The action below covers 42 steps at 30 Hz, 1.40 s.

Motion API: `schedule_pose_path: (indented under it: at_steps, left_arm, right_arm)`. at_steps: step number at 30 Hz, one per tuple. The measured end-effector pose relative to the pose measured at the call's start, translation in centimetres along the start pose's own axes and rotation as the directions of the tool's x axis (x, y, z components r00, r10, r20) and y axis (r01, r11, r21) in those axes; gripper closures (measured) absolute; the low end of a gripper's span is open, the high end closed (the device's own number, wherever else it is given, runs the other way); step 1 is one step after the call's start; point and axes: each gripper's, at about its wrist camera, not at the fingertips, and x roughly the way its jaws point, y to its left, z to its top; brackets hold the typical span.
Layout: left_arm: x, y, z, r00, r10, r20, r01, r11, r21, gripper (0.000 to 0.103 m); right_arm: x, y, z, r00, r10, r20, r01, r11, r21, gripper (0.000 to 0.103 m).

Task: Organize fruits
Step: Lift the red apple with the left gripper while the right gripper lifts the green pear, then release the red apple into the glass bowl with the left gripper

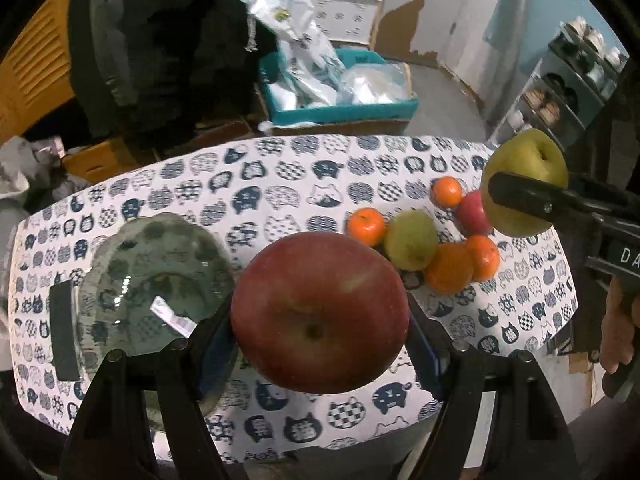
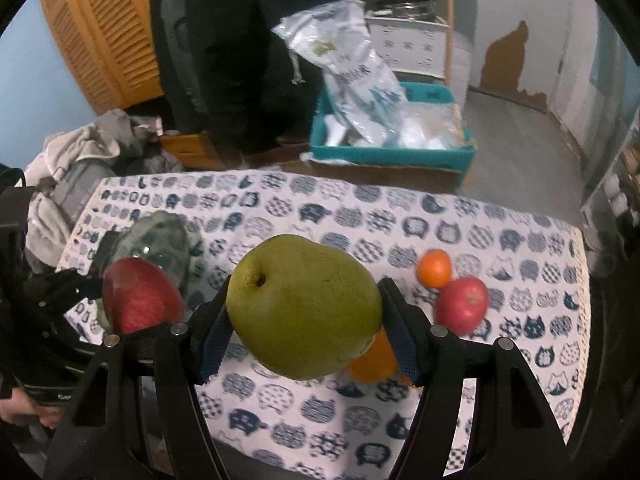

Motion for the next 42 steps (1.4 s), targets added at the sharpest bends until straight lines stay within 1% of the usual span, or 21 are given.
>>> schedule_pose_path:
  at_steps: [8,19,25,27,29,33,37,42]
  left_arm:
    - [-0.9,4.8,-0.8,0.999,0.032,0.010,-0.031,0.996,-0.085,0.025]
    - [-0.2,11.2,-2.7,0.997,0.074,-0.022,-0.077,0.978,-0.193,0.025]
    - [1.6,14.1,-4.3,0.994,0.078,-0.075,-0.094,0.965,-0.246,0.025]
    - [2.4,15.0,-4.9,0.991,0.091,-0.102,-0.115,0.959,-0.259,0.025]
    - [3.0,15.6,-5.4,0.989,0.084,-0.120,-0.114,0.956,-0.269,0.025]
    - [4.2,16.4,-6.5,0.984,0.097,-0.152,-0.136,0.953,-0.272,0.025]
    - [5.7,17.5,-7.7,0.974,0.117,-0.194,-0.167,0.948,-0.271,0.025]
    - [7.5,18.8,-9.1,0.963,0.076,-0.257,-0.159,0.936,-0.316,0.025]
  right_arm:
    - [1.8,4.6,2.0,0.999,0.047,-0.009,-0.047,0.997,-0.054,0.035]
    - [4.9,10.3,3.7,0.993,0.101,-0.066,-0.107,0.990,-0.090,0.035]
    - [7.1,13.9,3.8,0.986,0.127,-0.111,-0.141,0.982,-0.125,0.035]
    - [8.0,14.9,3.6,0.984,0.131,-0.125,-0.148,0.979,-0.140,0.035]
    - [8.9,16.0,3.3,0.980,0.132,-0.145,-0.155,0.975,-0.156,0.035]
    - [10.8,17.5,2.6,0.972,0.141,-0.190,-0.173,0.971,-0.165,0.035]
    - [12.5,18.6,2.1,0.963,0.148,-0.227,-0.187,0.969,-0.164,0.035]
    - [14.1,19.6,1.3,0.954,0.140,-0.264,-0.191,0.965,-0.178,0.035]
